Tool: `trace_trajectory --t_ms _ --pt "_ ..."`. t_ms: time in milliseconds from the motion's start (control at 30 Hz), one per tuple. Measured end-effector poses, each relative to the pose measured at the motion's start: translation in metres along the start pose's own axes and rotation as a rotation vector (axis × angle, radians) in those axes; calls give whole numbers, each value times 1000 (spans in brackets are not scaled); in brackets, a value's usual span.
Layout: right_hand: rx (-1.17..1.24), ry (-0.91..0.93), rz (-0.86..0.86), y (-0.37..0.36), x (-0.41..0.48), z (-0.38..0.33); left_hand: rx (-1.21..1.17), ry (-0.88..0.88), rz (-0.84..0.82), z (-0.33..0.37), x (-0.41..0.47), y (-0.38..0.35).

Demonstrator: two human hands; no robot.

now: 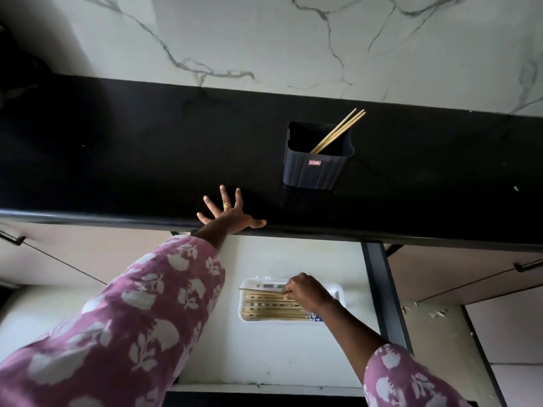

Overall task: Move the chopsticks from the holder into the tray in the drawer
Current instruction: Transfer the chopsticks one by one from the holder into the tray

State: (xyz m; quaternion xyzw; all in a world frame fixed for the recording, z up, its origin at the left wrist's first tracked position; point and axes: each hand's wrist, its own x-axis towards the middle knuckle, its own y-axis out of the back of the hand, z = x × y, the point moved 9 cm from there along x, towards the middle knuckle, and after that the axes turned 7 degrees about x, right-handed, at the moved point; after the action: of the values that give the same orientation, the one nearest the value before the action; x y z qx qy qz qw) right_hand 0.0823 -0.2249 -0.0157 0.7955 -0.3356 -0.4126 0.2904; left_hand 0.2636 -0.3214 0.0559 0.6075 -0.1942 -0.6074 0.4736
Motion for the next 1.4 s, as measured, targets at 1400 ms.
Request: trace_trajectory --t_ms 1400 --pt "-193 489 1214 232 -35 -50 0 65 -91 0 -5 2"
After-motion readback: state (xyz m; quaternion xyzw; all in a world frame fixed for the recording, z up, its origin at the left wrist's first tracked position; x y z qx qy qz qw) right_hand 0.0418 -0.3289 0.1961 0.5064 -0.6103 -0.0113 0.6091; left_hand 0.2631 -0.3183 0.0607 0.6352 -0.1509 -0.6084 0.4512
